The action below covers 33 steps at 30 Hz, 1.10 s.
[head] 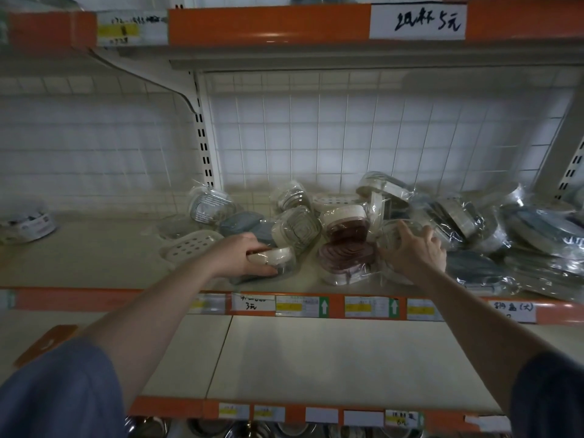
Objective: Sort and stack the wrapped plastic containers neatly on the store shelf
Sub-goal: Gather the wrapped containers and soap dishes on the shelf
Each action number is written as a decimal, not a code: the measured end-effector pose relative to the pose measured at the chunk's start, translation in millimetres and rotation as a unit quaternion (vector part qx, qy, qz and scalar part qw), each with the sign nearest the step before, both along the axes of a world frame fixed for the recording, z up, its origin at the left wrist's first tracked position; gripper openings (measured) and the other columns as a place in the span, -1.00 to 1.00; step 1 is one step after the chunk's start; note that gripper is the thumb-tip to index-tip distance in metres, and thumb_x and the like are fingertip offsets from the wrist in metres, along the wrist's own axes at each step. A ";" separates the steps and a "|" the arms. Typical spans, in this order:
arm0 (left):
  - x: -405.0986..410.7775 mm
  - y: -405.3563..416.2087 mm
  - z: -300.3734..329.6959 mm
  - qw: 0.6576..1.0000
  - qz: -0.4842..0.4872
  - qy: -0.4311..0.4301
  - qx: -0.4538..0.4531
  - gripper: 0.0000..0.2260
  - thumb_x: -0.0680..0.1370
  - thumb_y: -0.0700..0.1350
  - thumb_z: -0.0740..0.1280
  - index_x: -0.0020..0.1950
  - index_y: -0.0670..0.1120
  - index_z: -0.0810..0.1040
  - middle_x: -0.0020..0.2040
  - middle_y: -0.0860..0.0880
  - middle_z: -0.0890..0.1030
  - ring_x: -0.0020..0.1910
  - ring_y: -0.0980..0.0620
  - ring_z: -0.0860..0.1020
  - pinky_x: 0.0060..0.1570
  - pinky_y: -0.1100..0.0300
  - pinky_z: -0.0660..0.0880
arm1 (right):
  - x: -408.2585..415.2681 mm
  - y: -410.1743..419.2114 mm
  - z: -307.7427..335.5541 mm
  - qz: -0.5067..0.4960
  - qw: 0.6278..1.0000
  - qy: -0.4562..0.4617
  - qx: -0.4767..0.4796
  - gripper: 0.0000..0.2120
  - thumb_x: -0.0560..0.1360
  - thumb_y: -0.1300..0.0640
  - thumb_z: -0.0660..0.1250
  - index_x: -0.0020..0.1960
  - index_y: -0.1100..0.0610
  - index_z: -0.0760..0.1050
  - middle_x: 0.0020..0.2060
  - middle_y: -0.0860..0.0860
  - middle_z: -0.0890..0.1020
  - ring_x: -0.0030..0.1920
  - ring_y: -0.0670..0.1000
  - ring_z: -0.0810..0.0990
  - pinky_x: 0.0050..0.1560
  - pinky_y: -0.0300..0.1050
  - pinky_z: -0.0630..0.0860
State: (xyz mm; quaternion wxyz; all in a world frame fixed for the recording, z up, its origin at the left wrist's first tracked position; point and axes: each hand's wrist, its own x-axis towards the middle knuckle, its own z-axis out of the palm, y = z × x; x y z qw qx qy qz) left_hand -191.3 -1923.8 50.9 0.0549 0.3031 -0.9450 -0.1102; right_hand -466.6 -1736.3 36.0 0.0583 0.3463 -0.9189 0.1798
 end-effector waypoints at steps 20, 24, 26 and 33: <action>-26.8 -7.8 -17.2 0.942 0.019 0.146 -0.301 -0.91 0.49 -0.16 0.42 -0.01 -0.11 0.64 -0.09 -0.04 0.64 -0.20 0.02 0.58 -0.30 0.26 0.40 | -3.3 1.2 -1.5 0.017 1.000 0.005 -0.009 -0.42 0.50 -0.22 0.21 0.44 -0.08 0.16 0.42 0.28 0.17 0.34 0.31 0.27 0.30 0.14 0.32; -25.7 -11.2 -25.8 0.927 0.014 0.167 -0.337 -0.75 0.57 0.03 0.28 0.00 -0.12 0.64 -0.11 -0.06 0.66 -0.17 -0.07 0.62 -0.20 0.10 0.54 | -2.7 1.5 -2.8 0.016 1.000 0.009 -0.009 -0.43 0.52 -0.24 0.16 0.45 -0.07 0.15 0.43 0.28 0.14 0.35 0.31 0.27 0.31 0.15 0.31; -22.6 -12.1 -26.1 0.931 0.023 0.099 -0.352 -0.42 0.54 0.29 0.06 0.12 -0.14 0.61 0.01 -0.08 0.65 -0.04 -0.09 0.63 -0.05 0.02 0.55 | -2.0 1.2 -2.7 0.015 1.000 0.007 -0.013 -0.43 0.52 -0.25 0.15 0.45 -0.07 0.15 0.43 0.28 0.15 0.34 0.31 0.28 0.30 0.14 0.29; -11.8 -15.8 -39.8 0.944 0.071 -0.021 -0.321 0.07 0.22 0.36 0.46 0.56 -0.04 0.08 0.50 -0.12 0.23 0.47 -0.21 0.19 0.43 -0.19 -0.03 | -0.1 1.6 -8.4 0.007 0.999 0.021 -0.025 -0.42 0.50 -0.26 0.18 0.45 -0.10 0.17 0.43 0.25 0.16 0.33 0.31 0.29 0.32 0.15 0.30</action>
